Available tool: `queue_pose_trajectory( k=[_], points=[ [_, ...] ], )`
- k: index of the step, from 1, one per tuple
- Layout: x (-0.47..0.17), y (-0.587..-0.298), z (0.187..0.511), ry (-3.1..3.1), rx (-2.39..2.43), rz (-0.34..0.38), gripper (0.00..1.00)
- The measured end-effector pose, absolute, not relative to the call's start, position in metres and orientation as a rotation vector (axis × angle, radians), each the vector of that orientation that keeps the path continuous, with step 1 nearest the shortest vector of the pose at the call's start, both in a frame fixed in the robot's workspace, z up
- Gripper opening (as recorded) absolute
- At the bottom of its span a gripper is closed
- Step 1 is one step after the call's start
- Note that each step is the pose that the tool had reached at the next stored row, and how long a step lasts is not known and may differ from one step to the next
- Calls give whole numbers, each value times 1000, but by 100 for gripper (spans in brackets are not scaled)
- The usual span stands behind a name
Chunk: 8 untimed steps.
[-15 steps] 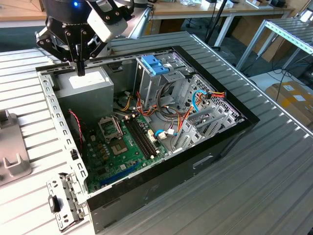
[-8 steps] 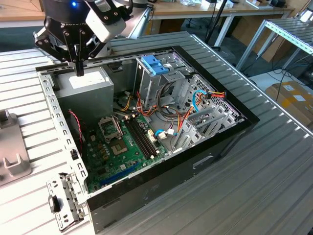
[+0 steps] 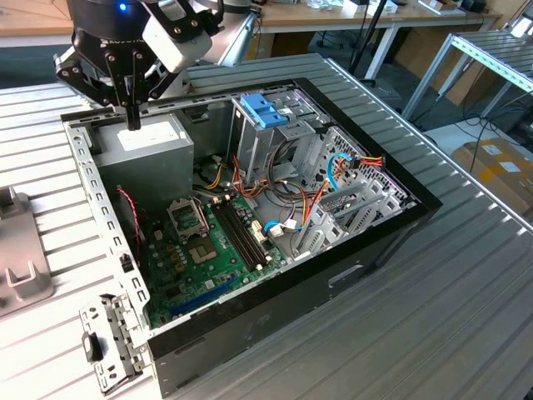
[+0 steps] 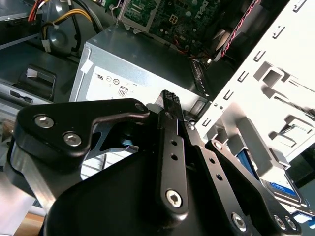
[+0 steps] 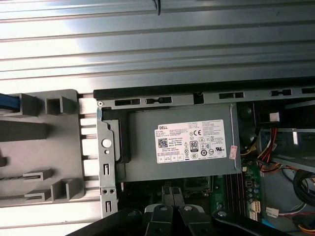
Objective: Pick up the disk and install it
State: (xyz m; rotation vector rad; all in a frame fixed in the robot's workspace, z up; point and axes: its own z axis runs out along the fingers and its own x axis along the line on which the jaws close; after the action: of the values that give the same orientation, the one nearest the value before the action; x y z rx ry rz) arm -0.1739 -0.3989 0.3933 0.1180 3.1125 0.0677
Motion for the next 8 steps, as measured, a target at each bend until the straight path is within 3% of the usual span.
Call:
queue_pose_trajectory(
  k=[8],
  points=[
    [-177, -399, 393, 3113, 118, 68, 11]
  ],
)
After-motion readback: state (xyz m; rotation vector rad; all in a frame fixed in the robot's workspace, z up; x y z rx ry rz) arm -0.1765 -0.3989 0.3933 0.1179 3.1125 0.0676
